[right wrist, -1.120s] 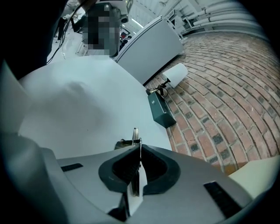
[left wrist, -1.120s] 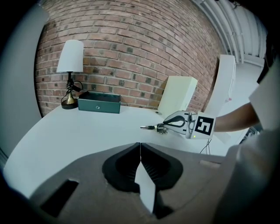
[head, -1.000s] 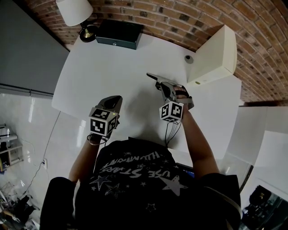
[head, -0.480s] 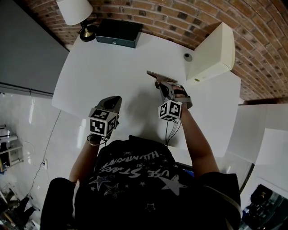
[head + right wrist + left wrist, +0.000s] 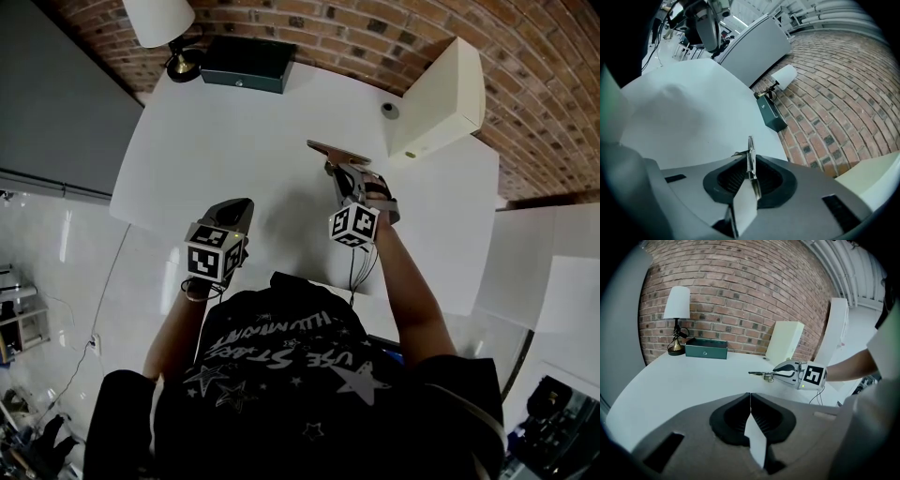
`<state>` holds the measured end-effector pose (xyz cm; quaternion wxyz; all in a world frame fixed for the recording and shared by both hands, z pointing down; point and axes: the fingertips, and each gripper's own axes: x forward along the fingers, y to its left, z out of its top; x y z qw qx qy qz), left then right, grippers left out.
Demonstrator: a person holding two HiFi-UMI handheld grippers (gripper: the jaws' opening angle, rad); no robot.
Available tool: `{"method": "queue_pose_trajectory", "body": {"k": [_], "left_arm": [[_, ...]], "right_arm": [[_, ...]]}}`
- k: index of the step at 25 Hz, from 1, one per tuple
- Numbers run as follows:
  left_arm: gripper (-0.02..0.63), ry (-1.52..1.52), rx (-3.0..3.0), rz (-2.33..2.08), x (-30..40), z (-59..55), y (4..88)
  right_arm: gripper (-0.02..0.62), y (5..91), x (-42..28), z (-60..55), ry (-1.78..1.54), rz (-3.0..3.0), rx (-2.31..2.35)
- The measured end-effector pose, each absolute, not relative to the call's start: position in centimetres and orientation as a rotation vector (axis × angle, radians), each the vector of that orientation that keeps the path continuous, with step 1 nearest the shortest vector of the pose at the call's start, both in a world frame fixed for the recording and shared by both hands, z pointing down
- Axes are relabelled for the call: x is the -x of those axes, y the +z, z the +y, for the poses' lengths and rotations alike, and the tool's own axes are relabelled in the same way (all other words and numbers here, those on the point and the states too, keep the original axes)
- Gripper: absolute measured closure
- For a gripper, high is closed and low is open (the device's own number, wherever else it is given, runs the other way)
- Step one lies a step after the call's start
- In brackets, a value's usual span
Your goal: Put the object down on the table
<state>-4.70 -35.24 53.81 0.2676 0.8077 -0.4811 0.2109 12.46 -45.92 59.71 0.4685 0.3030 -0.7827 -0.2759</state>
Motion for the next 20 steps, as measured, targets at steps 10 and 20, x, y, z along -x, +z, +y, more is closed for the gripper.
{"method": "queue_pose_trajectory", "body": {"k": [10, 20], "left_arm": [[0.586, 0.539, -2.24, -1.286, 5.8, -32.4, 52.6], [0.586, 0.474, -2.317, -1.268, 7.6, -28.2, 50.1]], "right_arm": [[0.56, 56.7, -12.5, -42.8, -0.592, -1.931, -0.951], [0.591, 50.1, -11.6, -39.1, -0.44, -1.985, -1.273]]}}
